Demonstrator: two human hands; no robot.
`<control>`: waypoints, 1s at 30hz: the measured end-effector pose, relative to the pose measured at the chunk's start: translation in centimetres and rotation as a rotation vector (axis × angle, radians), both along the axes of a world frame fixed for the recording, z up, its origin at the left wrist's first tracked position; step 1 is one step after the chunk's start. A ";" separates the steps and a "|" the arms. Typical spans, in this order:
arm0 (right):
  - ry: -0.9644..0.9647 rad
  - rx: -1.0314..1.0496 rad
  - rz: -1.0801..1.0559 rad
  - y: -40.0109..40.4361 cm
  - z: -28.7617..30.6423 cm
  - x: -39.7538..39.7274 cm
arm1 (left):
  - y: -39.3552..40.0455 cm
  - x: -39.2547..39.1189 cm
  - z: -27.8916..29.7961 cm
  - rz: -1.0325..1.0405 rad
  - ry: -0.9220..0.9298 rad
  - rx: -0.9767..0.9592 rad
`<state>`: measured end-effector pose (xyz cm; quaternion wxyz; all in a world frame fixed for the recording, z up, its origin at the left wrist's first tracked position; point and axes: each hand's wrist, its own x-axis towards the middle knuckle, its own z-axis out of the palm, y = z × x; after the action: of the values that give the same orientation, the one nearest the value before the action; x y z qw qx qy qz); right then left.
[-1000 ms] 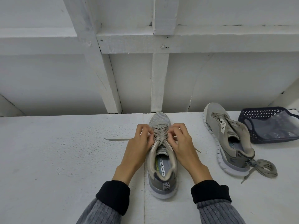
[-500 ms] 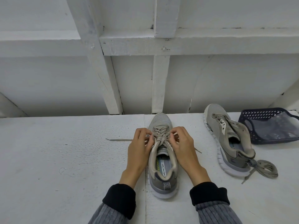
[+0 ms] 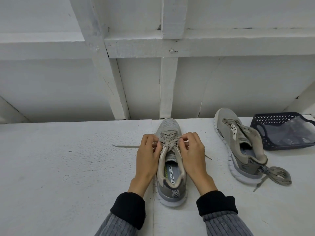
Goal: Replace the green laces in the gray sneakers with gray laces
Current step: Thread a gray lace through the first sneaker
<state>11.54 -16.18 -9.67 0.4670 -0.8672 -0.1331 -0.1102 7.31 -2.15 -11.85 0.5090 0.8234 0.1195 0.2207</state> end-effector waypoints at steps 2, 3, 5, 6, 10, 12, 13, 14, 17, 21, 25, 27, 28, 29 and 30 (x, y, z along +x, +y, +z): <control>0.070 0.017 0.029 -0.3 0.4 0.4 | 0.4 0.1 0.4 0.008 0.003 -0.075; 0.114 0.037 0.052 -0.6 0.5 0.7 | 0.7 0.2 0.6 -0.004 0.015 -0.114; 0.204 0.103 0.107 -1.2 0.8 1.2 | 1.5 0.6 0.7 -0.094 0.037 -0.153; 0.237 0.129 0.138 -1.5 0.9 1.4 | 1.9 0.7 0.8 -0.161 0.044 -0.142; 0.237 0.091 0.281 -2.0 1.3 1.5 | 2.9 1.0 1.2 -0.318 0.094 -0.113; 0.218 0.044 0.306 -1.9 1.3 1.6 | 3.1 1.1 1.2 -0.338 0.110 -0.107; 0.202 0.010 0.307 -1.9 1.3 1.6 | 3.0 1.0 1.3 -0.346 0.113 -0.097; 0.184 -0.025 0.308 -1.8 1.3 1.6 | 2.9 0.9 1.4 -0.353 0.111 -0.069; 0.103 -0.118 0.327 -1.6 1.3 1.5 | 2.6 0.5 1.7 -0.348 0.101 0.105; -0.059 -0.185 0.284 -1.2 1.3 0.4 | 1.8 -0.3 2.0 -0.259 0.093 0.196; -0.017 -0.052 0.203 -1.2 0.5 -0.5 | 0.9 -1.0 1.3 -0.142 0.045 0.215; 0.134 0.069 0.196 -1.5 0.4 -0.2 | 1.1 -1.1 1.0 -0.134 0.054 0.189; 0.211 0.125 0.196 -1.7 0.4 0.1 | 1.3 -1.1 0.9 -0.156 0.056 0.132; 0.276 0.170 0.198 -1.8 0.3 0.4 | 1.5 -1.1 0.9 -0.181 0.051 0.072; 0.322 0.197 0.202 -1.9 0.4 0.5 | 1.5 -1.1 0.9 -0.197 0.045 0.020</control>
<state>12.08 -18.12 -9.30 0.5736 -0.8059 -0.1314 0.0647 6.21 -0.62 -10.95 0.5174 0.8408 0.0472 0.1522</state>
